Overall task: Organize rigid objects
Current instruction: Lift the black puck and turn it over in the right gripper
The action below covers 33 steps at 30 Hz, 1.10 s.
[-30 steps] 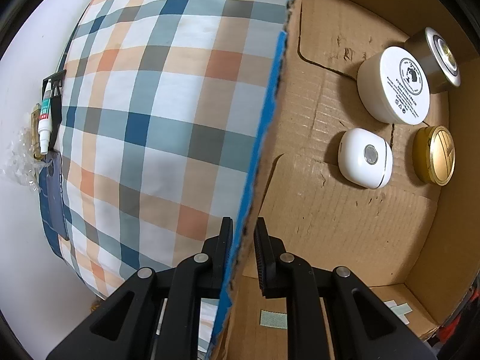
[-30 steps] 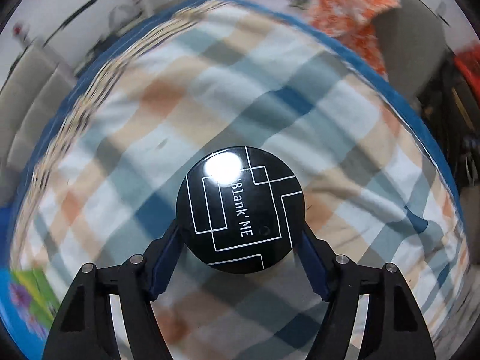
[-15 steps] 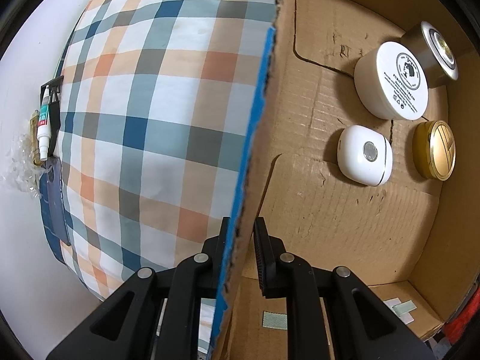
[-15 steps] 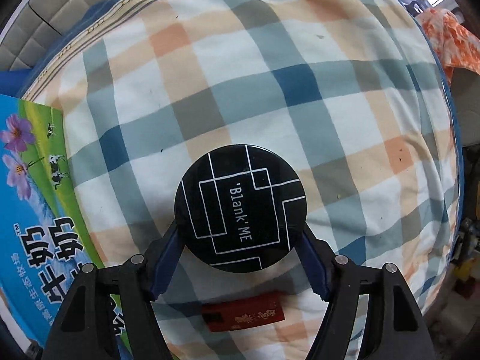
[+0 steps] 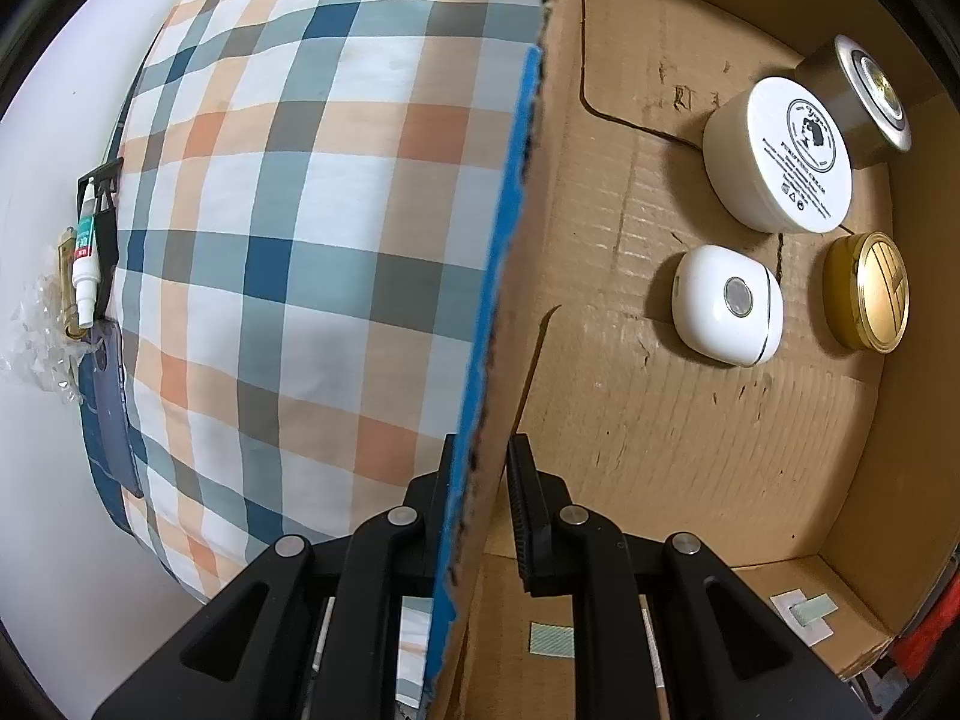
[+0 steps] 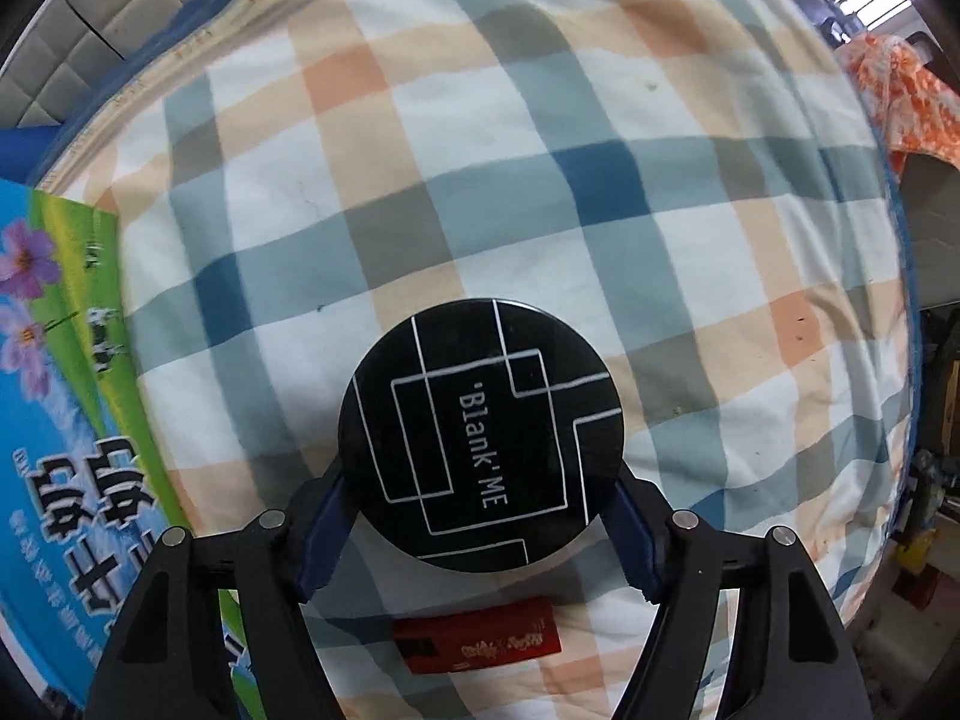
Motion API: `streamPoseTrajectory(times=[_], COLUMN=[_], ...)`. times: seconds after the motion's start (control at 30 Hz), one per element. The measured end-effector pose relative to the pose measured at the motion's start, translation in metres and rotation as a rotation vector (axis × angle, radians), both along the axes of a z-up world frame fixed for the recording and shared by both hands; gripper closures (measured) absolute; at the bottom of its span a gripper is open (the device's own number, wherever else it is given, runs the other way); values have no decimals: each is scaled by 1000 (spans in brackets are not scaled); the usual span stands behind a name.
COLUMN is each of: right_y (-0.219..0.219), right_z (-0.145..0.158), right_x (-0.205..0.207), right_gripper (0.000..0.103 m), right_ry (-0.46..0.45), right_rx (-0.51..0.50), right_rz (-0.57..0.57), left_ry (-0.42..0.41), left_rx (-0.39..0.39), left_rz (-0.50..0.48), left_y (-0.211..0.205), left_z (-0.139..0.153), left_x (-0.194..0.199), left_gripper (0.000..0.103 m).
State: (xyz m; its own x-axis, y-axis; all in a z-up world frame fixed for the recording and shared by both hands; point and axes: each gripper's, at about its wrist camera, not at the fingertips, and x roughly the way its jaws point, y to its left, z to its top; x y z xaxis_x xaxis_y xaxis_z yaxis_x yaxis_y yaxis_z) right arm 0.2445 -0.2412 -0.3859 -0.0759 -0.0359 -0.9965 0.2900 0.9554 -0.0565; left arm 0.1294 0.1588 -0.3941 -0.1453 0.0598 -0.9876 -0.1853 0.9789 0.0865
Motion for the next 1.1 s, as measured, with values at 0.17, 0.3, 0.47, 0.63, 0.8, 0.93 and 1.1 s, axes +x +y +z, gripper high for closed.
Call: streamPoseTrajectory(times=[0.17,0.3,0.47,0.63,0.8,0.93,1.1], right_y=[15,32,20,-24,-31,-23,-18], right_z=[36,63,55,62,28,-7,-25], right_x=[-11,-20,-25,-12,26,44,52], right_gripper=[28,98,85,7,7,10,20], right_ry=[-100,-162,-147,-235,-128,-20,13], right_rx=[11,22,16,145,160,81,40], right_rz=[35,69,32,-161,-172,-147,-137], left_ry=[-1,1,3,4,13,16,17], left_rx=[4,10,3,4,0,-3,-10], left_rz=[-8,-14,-11,0,8,12,9], left_y=[-2,-4,-4,-1,1,2,4], left_z=[0,-1,-1,-2,-4,-4,-4], left_x=[0,1,1,2,4,4,4], left_gripper=[91,91,91,91,91,91,91])
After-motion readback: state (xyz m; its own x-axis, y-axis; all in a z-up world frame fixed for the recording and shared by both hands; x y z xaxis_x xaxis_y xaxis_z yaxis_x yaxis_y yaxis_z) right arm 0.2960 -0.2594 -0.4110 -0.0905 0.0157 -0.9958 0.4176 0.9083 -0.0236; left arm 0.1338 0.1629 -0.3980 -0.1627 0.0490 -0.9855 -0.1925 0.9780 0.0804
